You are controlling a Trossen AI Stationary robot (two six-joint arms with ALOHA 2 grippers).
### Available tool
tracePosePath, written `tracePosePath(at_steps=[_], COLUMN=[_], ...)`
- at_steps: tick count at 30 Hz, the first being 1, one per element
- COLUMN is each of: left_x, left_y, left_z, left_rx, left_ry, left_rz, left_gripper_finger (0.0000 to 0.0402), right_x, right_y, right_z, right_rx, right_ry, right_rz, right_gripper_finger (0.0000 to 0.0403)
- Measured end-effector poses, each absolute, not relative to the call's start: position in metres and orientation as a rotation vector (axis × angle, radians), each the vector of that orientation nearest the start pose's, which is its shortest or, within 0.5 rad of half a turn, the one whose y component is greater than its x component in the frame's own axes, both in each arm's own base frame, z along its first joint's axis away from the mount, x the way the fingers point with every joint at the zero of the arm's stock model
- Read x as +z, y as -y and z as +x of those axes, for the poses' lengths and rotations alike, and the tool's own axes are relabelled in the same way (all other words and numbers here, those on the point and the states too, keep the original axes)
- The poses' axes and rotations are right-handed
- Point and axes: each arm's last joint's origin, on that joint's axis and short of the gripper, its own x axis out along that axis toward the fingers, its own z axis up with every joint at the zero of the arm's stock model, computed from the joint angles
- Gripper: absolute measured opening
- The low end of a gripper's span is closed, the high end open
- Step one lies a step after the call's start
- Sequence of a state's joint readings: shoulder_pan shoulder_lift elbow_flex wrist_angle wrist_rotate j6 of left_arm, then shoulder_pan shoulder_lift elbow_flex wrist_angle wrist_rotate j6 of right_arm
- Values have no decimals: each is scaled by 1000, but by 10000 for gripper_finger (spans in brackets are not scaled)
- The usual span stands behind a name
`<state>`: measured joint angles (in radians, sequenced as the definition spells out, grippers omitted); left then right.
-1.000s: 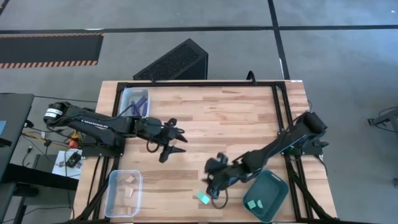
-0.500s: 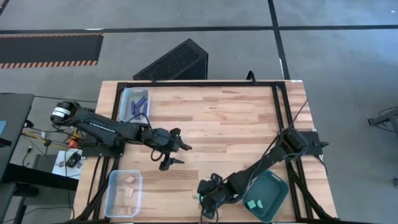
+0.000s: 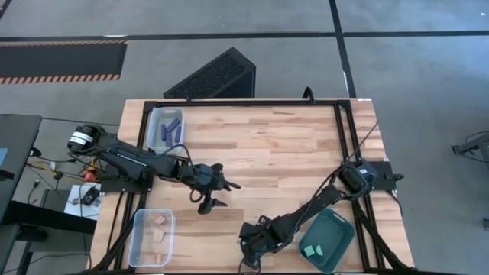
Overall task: Sort & place blocks by color
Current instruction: Put the blue block into the green bin
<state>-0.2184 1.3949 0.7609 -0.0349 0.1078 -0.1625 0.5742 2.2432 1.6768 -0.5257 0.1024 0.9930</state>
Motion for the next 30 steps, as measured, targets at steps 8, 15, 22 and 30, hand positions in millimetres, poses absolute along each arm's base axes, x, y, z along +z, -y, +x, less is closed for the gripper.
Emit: tracePosePath(at_steps=[8,15,22,30], left_x=[209,215,217,197], left_y=[58,53,55,59], left_z=[278,283,296,332], left_rx=[-150,-136,-229,-420], left_ry=[-703,-653,-582,-497], left_rz=[-408,-596,-754,-1070], left_gripper_finger=[275,275,275,275], right_x=[147,156,198,244], right_y=[-246,-240,-227,-207], right_z=[396,384,360,341], right_rx=[-99,-157,-279,-338], right_ry=[-1141,-1201,-1159,-1086], right_rz=[498,409,254,162], right_gripper_finger=[113,108,144,122])
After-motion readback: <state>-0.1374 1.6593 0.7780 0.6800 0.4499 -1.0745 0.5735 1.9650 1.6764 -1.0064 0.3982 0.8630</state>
